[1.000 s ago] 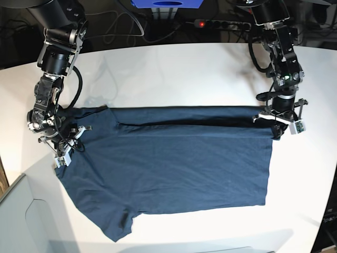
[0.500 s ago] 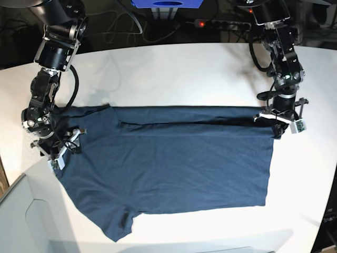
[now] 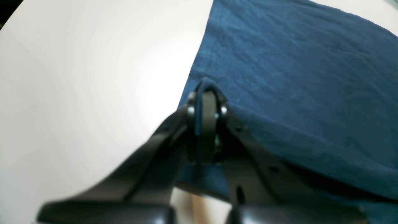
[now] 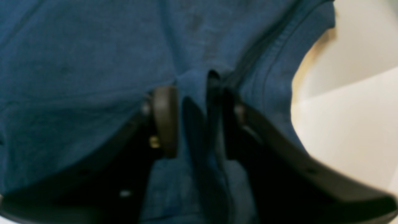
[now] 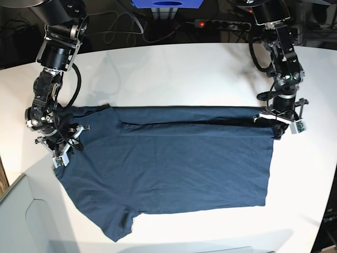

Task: Fold the T-shirt properly

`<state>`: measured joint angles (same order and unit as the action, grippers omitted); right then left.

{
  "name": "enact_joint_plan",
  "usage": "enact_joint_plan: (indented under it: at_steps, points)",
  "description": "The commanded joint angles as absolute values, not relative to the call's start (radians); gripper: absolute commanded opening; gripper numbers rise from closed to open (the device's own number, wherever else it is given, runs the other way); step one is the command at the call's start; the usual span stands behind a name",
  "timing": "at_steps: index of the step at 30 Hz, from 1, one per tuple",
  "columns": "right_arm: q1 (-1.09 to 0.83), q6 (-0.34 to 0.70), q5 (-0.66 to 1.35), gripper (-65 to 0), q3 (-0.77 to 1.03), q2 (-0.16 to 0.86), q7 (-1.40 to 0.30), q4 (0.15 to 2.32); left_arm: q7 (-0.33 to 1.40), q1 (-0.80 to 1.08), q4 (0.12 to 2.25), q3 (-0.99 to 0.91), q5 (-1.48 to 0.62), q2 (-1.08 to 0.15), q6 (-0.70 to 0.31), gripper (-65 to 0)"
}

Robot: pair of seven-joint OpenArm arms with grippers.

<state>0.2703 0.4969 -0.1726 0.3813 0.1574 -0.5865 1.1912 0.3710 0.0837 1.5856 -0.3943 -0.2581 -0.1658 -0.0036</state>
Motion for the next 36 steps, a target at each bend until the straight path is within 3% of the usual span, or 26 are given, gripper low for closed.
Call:
enact_joint_plan:
  at_steps: [1, 7, 13, 22, 36]
  points:
    - [0.292, 0.515, -0.162, -51.3, 0.383, 0.168, -0.565, 1.211, 0.343, 0.074, 1.604, -0.395, -0.26, -0.174, -0.001, -65.0]
    - [0.294, 0.515, -0.162, -65.0, 0.384, 0.168, -0.565, 1.211, 0.343, 0.074, 1.604, -0.395, -0.26, -0.176, -0.001, -65.0]
    - [0.291, 0.515, -0.162, -64.8, 0.384, 0.16, -0.565, 1.214, 0.343, 0.076, 1.604, -0.397, -0.26, -0.177, -0.001, -65.0]
    - [0.263, 0.515, -0.163, -64.8, 0.383, 0.136, -0.565, 1.388, 0.343, 0.076, 1.604, -0.398, -0.26, -0.179, -0.001, -65.0]
    - [0.355, 0.515, -0.163, -64.8, 0.383, 0.134, -0.53, 1.267, 0.343, 0.067, 1.604, -0.397, -0.26, -0.179, -0.001, -65.0]
